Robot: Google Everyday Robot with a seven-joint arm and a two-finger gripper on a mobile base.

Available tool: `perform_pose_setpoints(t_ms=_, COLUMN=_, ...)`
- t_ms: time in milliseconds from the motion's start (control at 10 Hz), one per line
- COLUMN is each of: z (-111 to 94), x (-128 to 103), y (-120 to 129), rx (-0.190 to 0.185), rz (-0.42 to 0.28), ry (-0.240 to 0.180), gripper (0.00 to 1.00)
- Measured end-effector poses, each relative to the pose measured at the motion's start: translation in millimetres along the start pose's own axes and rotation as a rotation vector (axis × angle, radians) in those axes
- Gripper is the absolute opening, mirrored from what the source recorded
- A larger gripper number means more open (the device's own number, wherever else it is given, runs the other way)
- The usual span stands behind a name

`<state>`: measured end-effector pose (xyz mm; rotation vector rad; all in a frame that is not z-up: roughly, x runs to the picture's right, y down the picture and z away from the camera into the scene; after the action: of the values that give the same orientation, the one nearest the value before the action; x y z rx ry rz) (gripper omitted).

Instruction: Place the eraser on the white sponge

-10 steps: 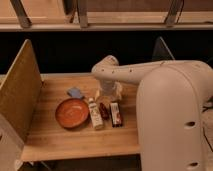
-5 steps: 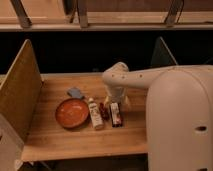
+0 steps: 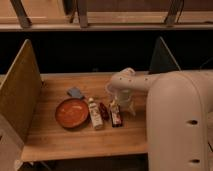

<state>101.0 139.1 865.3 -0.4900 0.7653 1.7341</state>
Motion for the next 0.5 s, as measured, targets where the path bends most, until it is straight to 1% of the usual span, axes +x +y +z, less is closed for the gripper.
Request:
perform_pose_setpoints(t_ms=200, z=-1.2, x=-6.3, y=16.2, rx=0.001, rz=-0.041, ry=-0.008, gripper=0.8)
perform_pose_setpoints(t_ms=300, z=1.9, x=-6.2, y=20.1, rx=0.005, rz=-0.054, ry=-0.002, gripper=0.8)
perform_pose_setpoints(t_ms=500, z=11.5, x=-2.5, y=18.2, rx=0.016, rz=-0.056, ry=0.02, gripper=0.8)
